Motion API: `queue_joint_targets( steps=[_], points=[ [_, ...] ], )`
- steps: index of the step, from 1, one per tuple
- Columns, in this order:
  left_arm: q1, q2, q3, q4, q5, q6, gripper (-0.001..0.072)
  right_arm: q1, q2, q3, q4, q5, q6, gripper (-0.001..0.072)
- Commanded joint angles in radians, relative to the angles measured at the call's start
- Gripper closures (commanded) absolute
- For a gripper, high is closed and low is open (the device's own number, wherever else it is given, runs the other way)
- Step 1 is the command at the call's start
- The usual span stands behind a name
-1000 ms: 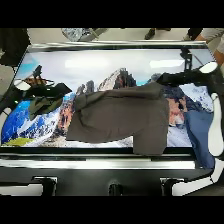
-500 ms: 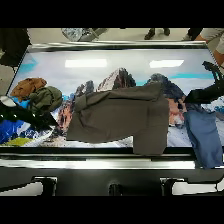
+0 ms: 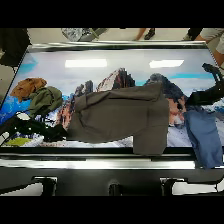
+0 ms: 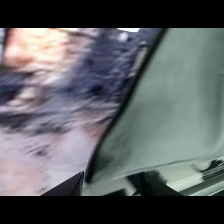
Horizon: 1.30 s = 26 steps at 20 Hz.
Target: Fold the shirts.
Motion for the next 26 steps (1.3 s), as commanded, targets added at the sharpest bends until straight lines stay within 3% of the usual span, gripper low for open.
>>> queue_joint_targets(
  steps=[1, 2, 3, 5, 9, 14, 18, 20, 21, 23, 26],
  points=[
    [-0.042, -0.001, -0.015, 0.006, 0.105, -0.008, 0.0271, 0.000, 0.001, -0.031, -0.014, 0.026, 0.000, 0.0159],
    [-0.050, -0.001, -0.015, 0.007, 0.110, -0.014, 0.0296, 0.000, 0.001, -0.061, -0.014, 0.031, 0.000, 0.0159],
    [-0.053, -0.001, -0.015, 0.006, 0.111, -0.016, 0.0380, 0.000, 0.002, -0.095, -0.017, 0.028, 0.000, 0.0159],
    [-0.053, -0.001, -0.014, 0.006, 0.110, -0.015, 0.0670, 0.000, 0.005, -0.187, -0.026, -0.002, -0.012, 0.0159],
    [-0.053, 0.000, -0.013, 0.006, 0.102, -0.014, 0.0674, 0.023, 0.005, -0.374, 0.047, -0.101, -0.034, 0.0159],
    [-0.053, 0.003, -0.012, 0.006, 0.090, -0.011, 0.0675, 0.104, -0.024, -0.505, 0.047, -0.354, -0.016, 0.0161],
    [-0.053, 0.008, -0.010, 0.006, 0.089, -0.008, 0.0675, 0.106, -0.088, -0.505, 0.063, -0.400, 0.034, 0.0226],
    [-0.054, 0.008, -0.004, -0.002, 0.089, 0.016, 0.0675, 0.106, -0.100, -0.505, 0.102, -0.399, 0.041, 0.0289],
    [-0.054, 0.007, 0.001, -0.002, 0.089, 0.016, 0.0674, 0.106, -0.102, -0.505, 0.109, -0.404, 0.064, 0.0367],
    [-0.051, 0.007, 0.026, -0.001, 0.092, 0.023, 0.0675, 0.106, -0.102, -0.493, 0.135, -0.388, 0.076, 0.0668],
    [-0.039, 0.056, 0.181, -0.002, 0.073, 0.023, 0.0678, 0.106, -0.051, -0.350, 0.138, -0.264, -0.008, 0.0669]
  ],
)
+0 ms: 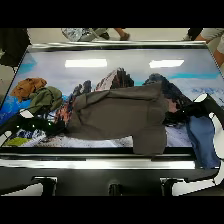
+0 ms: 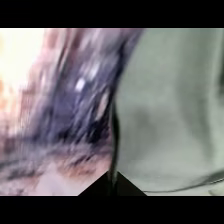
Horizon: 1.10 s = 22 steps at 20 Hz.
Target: Fold the shirts.
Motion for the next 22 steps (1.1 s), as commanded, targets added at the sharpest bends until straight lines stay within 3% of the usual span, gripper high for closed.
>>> queue_joint_targets(
  steps=[1, 3, 7, 10, 15, 19, 22],
  points=[
    [0.011, 0.084, 0.192, -0.011, -0.006, 0.006, 0.0678, 0.000, 0.076, 0.173, 0.028, 0.112, -0.080, 0.0669],
    [0.020, 0.208, 0.425, -0.011, 0.064, -0.023, 0.0678, 0.000, 0.194, 0.381, 0.028, 0.072, -0.173, 0.0669],
    [0.040, 0.430, 0.929, 0.003, 0.309, -0.051, 0.0676, 0.000, 0.492, 0.785, -0.013, -0.259, -0.189, 0.0668],
    [0.038, 0.578, 1.078, 0.025, 0.386, -0.060, 0.0676, 0.000, 0.740, 0.816, -0.081, -0.399, -0.188, 0.0669],
    [0.038, 0.731, 1.025, 0.058, 0.283, -0.117, 0.0676, 0.000, 0.926, 0.807, -0.100, -0.219, -0.153, 0.0668],
    [0.038, 0.722, 1.023, 0.172, 0.209, -0.172, 0.0676, 0.000, 0.946, 0.808, -0.124, -0.197, -0.140, 0.0668],
    [0.038, 0.698, 0.982, 0.190, 0.127, -0.175, 0.0676, 0.000, 0.906, 0.808, -0.129, -0.089, -0.124, 0.0668]
  ],
)
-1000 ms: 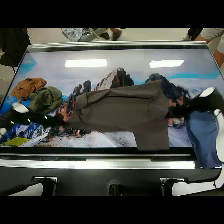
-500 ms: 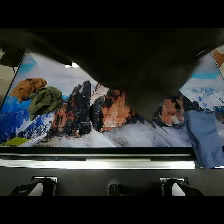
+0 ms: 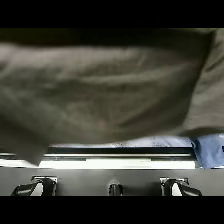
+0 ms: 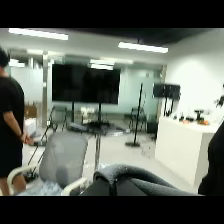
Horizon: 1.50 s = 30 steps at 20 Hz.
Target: Fold the shirts.
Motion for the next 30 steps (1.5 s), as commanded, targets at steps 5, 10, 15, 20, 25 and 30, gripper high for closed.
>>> queue_joint_targets(
  steps=[5, 10, 15, 20, 25, 30],
  points=[
    [0.000, -0.173, -0.324, 0.042, -0.247, 0.002, 0.0676, 0.001, -0.323, -0.108, 0.073, 0.495, 0.039, 0.0670],
    [0.000, -0.502, -0.623, 0.042, -0.193, 0.026, 0.0676, 0.158, -0.684, -0.429, 0.000, 0.315, 0.058, 0.0670],
    [-0.001, -0.882, -0.539, 0.029, -0.125, 0.046, 0.0676, 0.223, -0.977, -0.429, 0.105, -0.093, 0.174, 0.0670],
    [0.000, -1.045, -0.355, -0.084, -0.107, 0.085, 0.0675, 0.218, -1.017, -0.406, 0.146, -0.283, 0.173, 0.0670],
    [0.008, -0.989, -0.293, -0.058, -0.331, 0.135, 0.0675, 0.190, -0.936, -0.335, 0.025, 0.080, 0.080, 0.0668],
    [-0.023, -0.998, -0.420, -0.031, -0.540, 0.134, 0.0676, 0.185, -0.919, -0.470, -0.101, 0.402, 0.167, 0.0669]
  ],
)
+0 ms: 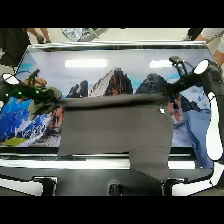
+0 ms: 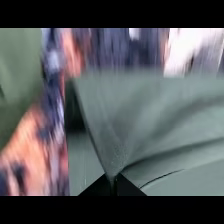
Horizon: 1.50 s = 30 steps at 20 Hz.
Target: Fold the shirts.
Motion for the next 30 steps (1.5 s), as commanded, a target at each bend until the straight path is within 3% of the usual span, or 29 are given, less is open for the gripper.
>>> queue_joint_targets(
  steps=[1, 5, 14, 15, 16, 17, 18, 19, 23, 28, 30],
  points=[
    [-0.019, -0.011, -0.098, 0.027, -0.114, 0.007, 0.0676, -0.003, 0.010, -0.132, -0.061, 0.172, 0.053, 0.0669],
    [-0.015, -0.012, -0.175, 0.037, -0.114, 0.008, 0.0676, -0.003, 0.010, -0.261, -0.059, 0.148, 0.071, 0.0669],
    [0.008, -0.038, -0.195, 0.032, -0.085, 0.011, 0.0675, 0.016, 0.010, -0.299, -0.027, 0.027, 0.130, 0.0667],
    [0.006, -0.044, -0.195, 0.028, -0.085, 0.010, 0.0608, 0.024, 0.011, -0.299, -0.020, 0.024, 0.134, 0.0632],
    [0.009, -0.041, -0.193, 0.029, -0.089, -0.003, 0.0362, 0.021, 0.018, -0.296, -0.023, 0.022, 0.133, 0.0475],
    [0.019, -0.035, -0.185, 0.029, -0.098, -0.016, 0.0257, 0.011, 0.030, -0.286, -0.025, 0.046, 0.112, 0.0328],
    [0.036, -0.023, -0.171, 0.028, -0.114, -0.020, 0.0258, -0.012, 0.051, -0.267, -0.026, 0.089, 0.082, 0.0236],
    [0.055, -0.004, -0.162, 0.028, -0.130, -0.028, 0.0258, -0.047, 0.079, -0.249, -0.023, 0.127, 0.057, 0.0197],
    [0.163, 0.156, -0.298, 0.098, -0.156, 0.001, 0.0258, -0.227, 0.214, -0.268, -0.090, 0.302, 0.001, 0.0198],
    [0.248, 0.395, -0.848, 0.092, -0.034, 0.109, 0.0258, -0.340, 0.274, -0.349, -0.083, 0.248, 0.009, 0.0199],
    [0.249, 0.437, -0.963, 0.029, 0.003, 0.161, 0.0258, -0.340, 0.274, -0.349, -0.051, 0.240, 0.008, 0.0199]
  ],
)
